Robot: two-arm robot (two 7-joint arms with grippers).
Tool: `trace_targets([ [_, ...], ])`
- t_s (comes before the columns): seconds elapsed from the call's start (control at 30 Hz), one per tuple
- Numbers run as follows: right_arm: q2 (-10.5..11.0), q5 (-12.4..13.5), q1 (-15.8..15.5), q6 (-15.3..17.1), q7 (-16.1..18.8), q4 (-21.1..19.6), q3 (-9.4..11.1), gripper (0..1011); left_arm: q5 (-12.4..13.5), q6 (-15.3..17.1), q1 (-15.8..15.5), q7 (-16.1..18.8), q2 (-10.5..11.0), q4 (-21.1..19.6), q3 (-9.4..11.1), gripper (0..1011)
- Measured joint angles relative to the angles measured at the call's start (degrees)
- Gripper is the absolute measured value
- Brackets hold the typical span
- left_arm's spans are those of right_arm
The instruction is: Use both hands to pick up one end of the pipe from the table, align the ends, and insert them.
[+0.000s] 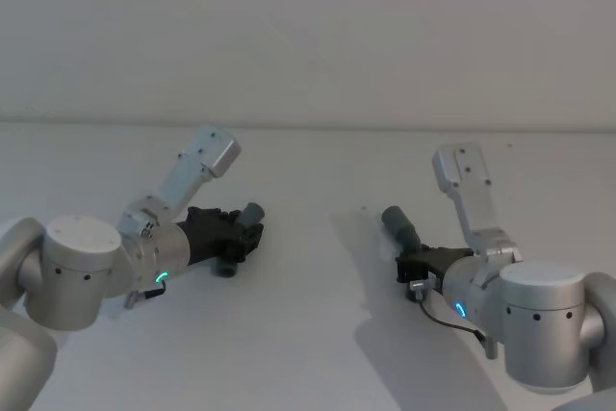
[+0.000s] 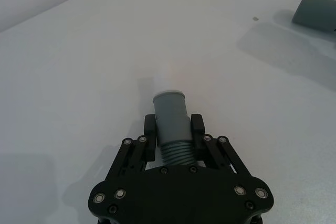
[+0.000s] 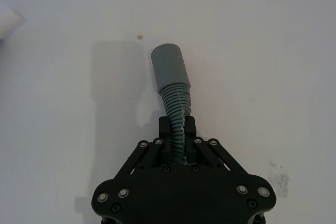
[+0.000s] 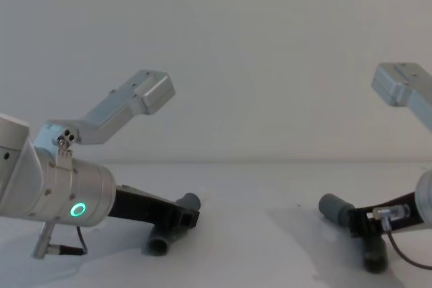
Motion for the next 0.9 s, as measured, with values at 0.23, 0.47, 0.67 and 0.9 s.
trace_targets([
  [0.23, 1.3, 0.3, -0.1, -2.5, 2.2, -0.5, 0.1, 124, 0.5, 0.1, 0.2, 0.5, -0.2, -0.6, -0.1, 372],
  [0.47, 4.0, 1.4, -0.4, -5.9, 6.4, -2.2, 0.6, 116, 1.3, -0.2, -0.1, 0.7, 0.2, -2.6, -0.1, 372],
  [0.67, 6.5, 2.2, -0.8, -8.4, 9.7, -3.8, 1.5, 116, 2.2, -0.5, -0.8, -0.4, 1.2, -5.2, 0.3, 372],
  [0.9, 9.9, 3.4, -1.6, -11.4, 14.2, -5.9, 3.0, 116, 2.9, -0.8, -1.9, -2.6, 2.9, -8.0, 0.9, 371],
])
